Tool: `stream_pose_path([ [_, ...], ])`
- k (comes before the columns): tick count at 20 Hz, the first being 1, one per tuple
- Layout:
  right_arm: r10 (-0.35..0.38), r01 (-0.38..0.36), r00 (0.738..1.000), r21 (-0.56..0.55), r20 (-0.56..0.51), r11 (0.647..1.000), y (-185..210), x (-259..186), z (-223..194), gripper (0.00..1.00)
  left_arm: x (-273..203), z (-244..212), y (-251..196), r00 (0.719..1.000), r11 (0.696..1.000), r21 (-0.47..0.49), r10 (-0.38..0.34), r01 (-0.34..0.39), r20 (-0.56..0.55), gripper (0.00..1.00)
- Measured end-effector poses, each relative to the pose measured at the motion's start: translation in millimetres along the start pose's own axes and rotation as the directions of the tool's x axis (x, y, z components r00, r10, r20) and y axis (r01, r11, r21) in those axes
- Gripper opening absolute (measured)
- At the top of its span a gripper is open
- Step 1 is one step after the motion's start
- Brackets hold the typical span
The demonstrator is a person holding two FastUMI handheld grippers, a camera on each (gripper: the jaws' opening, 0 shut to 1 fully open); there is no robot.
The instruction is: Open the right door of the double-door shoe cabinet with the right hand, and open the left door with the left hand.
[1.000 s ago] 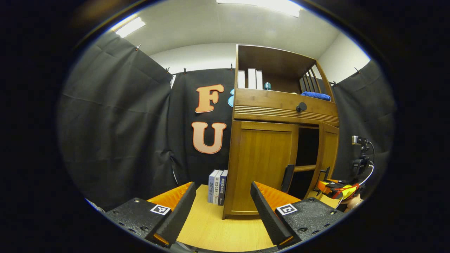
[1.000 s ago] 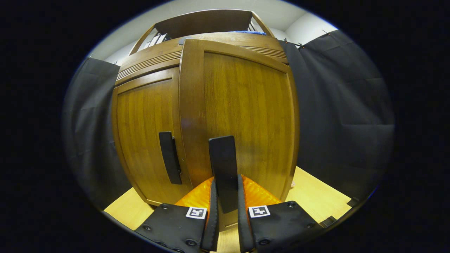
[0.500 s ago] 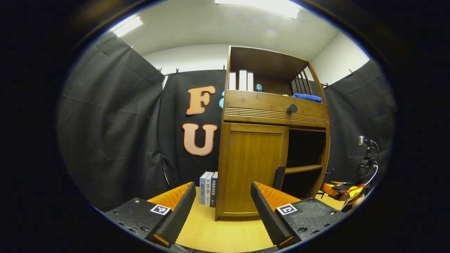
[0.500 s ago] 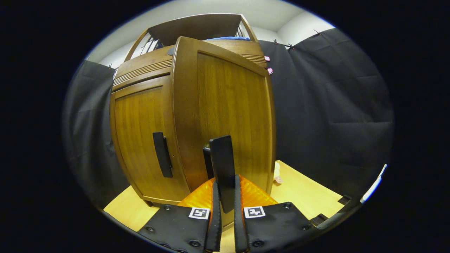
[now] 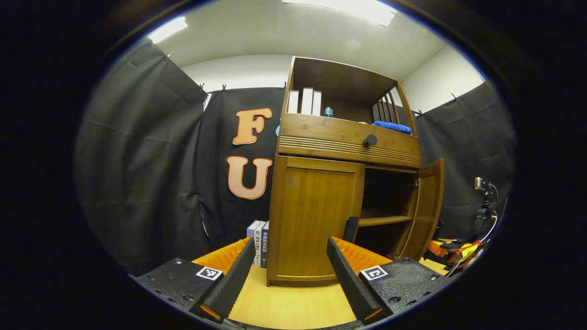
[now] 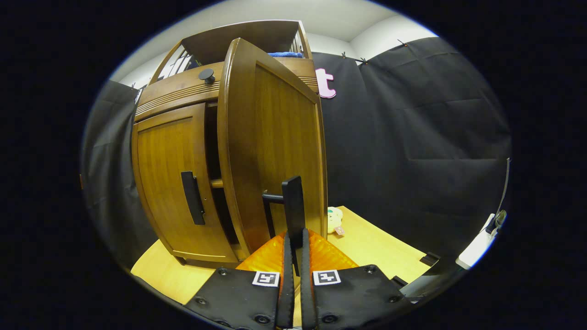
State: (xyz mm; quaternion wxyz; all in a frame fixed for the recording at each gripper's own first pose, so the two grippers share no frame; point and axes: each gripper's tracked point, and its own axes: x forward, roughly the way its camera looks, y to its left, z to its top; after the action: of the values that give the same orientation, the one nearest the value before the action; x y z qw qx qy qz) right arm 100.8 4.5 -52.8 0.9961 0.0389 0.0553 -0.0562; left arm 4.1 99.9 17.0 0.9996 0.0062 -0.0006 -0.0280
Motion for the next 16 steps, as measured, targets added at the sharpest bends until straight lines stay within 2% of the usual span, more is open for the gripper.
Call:
stream_pose_path([
  [1, 0.004, -0.004, 1.000, 0.006, 0.000, 1.000, -2, -1, 0, 0.09, 1, 0, -4, 1.000, 1.000, 0.000, -0.006, 0.006, 0.000, 0.94],
  [2, 0.003, -0.003, 1.000, 0.007, -0.001, 1.000, -4, -3, -1, 0.14, 1, 0, -7, 1.000, 1.000, 0.000, -0.012, 0.012, 0.000, 0.94],
  [3, 0.001, -0.001, 1.000, 0.007, 0.002, 1.000, -6, -5, -2, 0.09, 3, -1, -11, 1.000, 1.000, -0.002, -0.018, 0.018, 0.000, 0.94],
  [4, -0.001, 0.001, 1.000, 0.008, 0.003, 1.000, -11, -7, -2, 0.13, 3, 0, -13, 1.000, 1.000, -0.003, -0.021, 0.021, 0.000, 0.94],
  [7, 0.013, -0.013, 1.000, 0.014, 0.006, 1.000, -15, -11, -3, 0.13, 7, -1, -20, 1.000, 1.000, -0.001, -0.025, 0.025, -0.001, 0.92],
  [8, 0.021, -0.021, 1.000, 0.013, 0.006, 1.000, -15, -13, -3, 0.18, 8, -2, -22, 1.000, 1.000, -0.003, -0.025, 0.025, -0.003, 0.92],
  [9, 0.030, -0.030, 1.000, 0.012, 0.007, 0.999, -16, -15, -2, 0.13, 10, -2, -24, 1.000, 1.000, -0.006, -0.027, 0.027, -0.004, 0.92],
  [10, 0.037, -0.037, 0.999, 0.010, 0.012, 0.999, -16, -18, 0, 0.18, 13, -3, -27, 0.999, 0.999, -0.011, -0.031, 0.031, -0.007, 0.94],
  [11, 0.041, -0.041, 0.999, 0.006, 0.016, 0.999, -16, -20, 0, 0.13, 16, -3, -31, 0.999, 0.999, -0.017, -0.036, 0.036, -0.009, 0.92],
  [13, 0.043, -0.043, 0.999, 0.002, 0.019, 0.999, -20, -24, 2, 0.13, 20, -3, -36, 0.999, 0.999, -0.024, -0.038, 0.038, -0.008, 0.94],
  [14, 0.043, -0.043, 0.999, 0.002, 0.015, 0.999, -21, -25, 2, 0.17, 22, -3, -40, 0.999, 0.999, -0.026, -0.037, 0.037, -0.008, 0.94],
  [15, 0.045, -0.045, 0.999, 0.006, 0.015, 0.999, -23, -26, 2, 0.17, 23, -3, -42, 0.999, 0.999, -0.026, -0.035, 0.035, -0.008, 0.91],
  [16, 0.049, -0.049, 0.999, 0.009, 0.012, 0.999, -23, -26, 1, 0.08, 23, -3, -45, 0.999, 0.999, -0.024, -0.034, 0.034, -0.008, 0.92],
])
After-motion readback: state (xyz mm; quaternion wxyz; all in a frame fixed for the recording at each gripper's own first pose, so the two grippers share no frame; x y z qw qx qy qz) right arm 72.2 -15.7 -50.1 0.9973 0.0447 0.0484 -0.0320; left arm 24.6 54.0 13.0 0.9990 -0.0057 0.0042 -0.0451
